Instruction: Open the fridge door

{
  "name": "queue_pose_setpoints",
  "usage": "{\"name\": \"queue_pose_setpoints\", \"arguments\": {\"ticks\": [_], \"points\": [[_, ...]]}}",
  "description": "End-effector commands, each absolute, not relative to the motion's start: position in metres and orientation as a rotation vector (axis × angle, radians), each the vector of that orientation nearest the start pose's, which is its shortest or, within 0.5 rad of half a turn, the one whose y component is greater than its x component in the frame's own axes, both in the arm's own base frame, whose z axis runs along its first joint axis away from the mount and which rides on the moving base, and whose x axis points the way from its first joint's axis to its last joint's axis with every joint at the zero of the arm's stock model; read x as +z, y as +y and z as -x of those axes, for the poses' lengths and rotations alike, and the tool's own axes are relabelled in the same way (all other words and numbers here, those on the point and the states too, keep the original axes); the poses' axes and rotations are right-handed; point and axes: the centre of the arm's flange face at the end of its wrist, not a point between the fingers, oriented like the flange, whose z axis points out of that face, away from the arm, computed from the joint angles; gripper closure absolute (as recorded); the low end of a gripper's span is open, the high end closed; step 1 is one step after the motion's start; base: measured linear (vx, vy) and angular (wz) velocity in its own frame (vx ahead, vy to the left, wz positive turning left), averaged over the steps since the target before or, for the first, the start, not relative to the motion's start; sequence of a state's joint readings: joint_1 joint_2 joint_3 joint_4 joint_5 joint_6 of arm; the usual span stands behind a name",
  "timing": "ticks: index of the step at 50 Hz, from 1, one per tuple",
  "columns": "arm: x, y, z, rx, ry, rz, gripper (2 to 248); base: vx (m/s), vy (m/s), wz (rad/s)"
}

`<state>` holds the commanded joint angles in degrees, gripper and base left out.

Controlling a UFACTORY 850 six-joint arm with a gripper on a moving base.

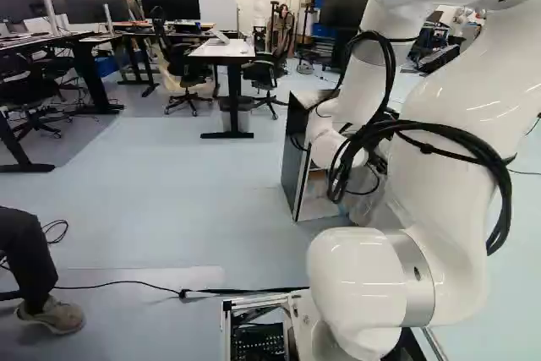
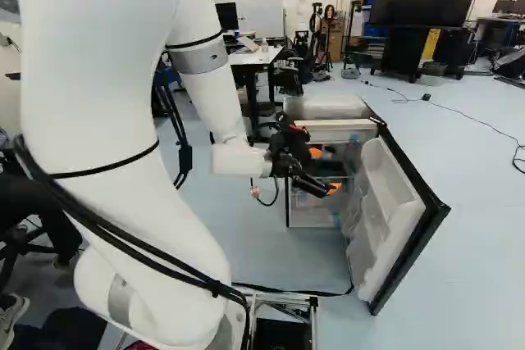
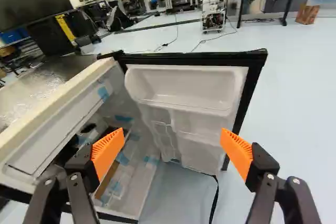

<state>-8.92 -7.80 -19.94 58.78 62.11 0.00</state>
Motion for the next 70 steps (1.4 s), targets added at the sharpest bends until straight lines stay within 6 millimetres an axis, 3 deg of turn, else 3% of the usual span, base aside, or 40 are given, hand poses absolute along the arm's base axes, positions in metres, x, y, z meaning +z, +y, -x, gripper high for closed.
{"name": "queue_pose_setpoints", "arguments": {"ticks": [28,70], "points": [[0.347,-0.091,-0.320,1.546,-1.102,-2.046,3,0.000,0.000,0.000],[0.363,-0.038,-0.298,1.749,-0.521,-2.400,3,0.000,0.000,0.000]]}}
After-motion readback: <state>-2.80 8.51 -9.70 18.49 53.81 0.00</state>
